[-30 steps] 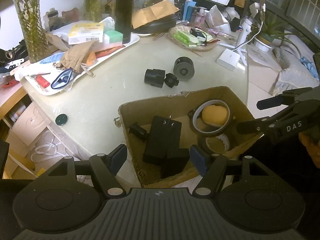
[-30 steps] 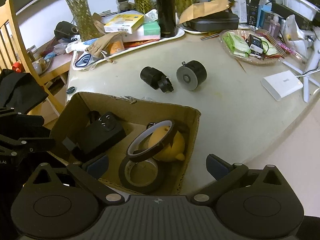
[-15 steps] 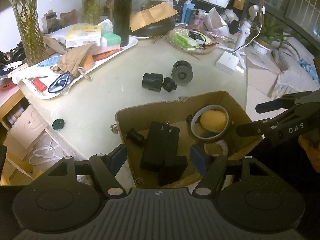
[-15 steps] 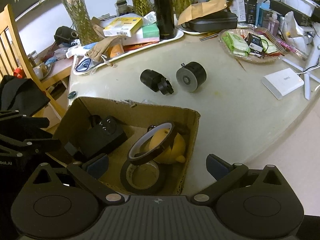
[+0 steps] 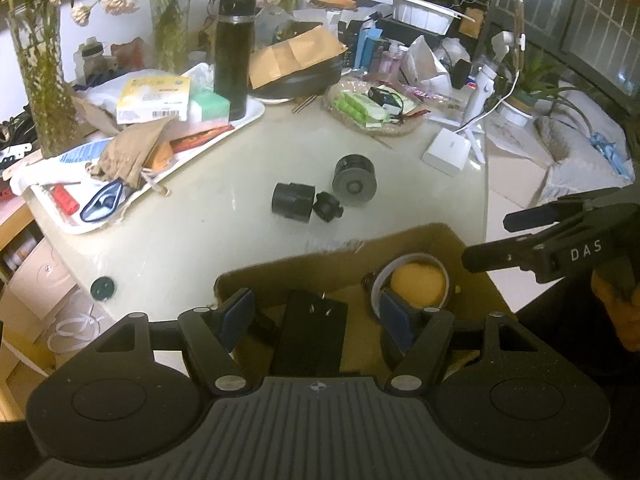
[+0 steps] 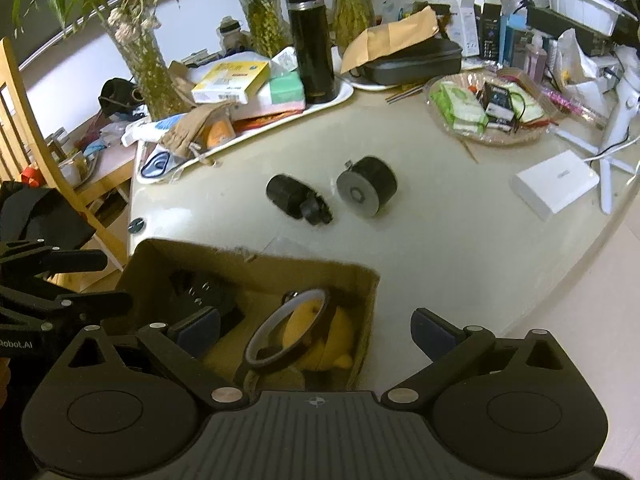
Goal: Organize rigid objects
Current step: 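Move both grippers back out of the box toward the black items on the table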
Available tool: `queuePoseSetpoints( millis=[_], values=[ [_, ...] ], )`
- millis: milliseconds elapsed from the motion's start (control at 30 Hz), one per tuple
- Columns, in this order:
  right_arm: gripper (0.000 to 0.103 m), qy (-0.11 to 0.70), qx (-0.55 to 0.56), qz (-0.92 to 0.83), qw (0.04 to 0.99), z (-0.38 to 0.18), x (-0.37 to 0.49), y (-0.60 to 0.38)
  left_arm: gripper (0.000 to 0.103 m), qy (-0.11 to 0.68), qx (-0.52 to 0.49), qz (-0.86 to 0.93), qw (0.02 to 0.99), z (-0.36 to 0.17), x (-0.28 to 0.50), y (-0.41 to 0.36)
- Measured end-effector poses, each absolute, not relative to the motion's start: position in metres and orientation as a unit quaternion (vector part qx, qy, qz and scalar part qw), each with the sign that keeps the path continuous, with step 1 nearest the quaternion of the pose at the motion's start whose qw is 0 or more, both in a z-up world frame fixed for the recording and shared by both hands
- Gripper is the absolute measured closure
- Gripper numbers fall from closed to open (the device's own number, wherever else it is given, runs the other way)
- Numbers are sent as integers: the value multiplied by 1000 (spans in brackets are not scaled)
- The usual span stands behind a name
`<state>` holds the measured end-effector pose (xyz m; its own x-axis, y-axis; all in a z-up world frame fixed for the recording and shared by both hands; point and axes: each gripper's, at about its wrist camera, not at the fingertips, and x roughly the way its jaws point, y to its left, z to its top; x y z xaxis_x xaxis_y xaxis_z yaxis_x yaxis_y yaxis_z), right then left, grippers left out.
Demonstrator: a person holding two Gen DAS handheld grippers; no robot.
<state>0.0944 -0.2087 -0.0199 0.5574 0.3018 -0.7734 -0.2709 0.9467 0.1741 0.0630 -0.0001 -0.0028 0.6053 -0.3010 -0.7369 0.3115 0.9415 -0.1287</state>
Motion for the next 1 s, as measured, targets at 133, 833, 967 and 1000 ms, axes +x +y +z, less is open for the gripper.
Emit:
queuePoseSetpoints(
  millis=[133,833,967,1000],
  values=[
    [1,436,16,158,886,-12,105,-216,34,403,9,-175,898,2,73,-4],
    [1,406,4,130,905,-13,142,-236,35,382,-3,-172,908,3,108,1],
    [1,405,-3,132,905,-19,149,-234,35,385,-7,-169,907,-1,116,4],
    [1,404,-5,134,905,-21,151,-234,35,386,-6,-169,907,-2,117,4]
  ],
)
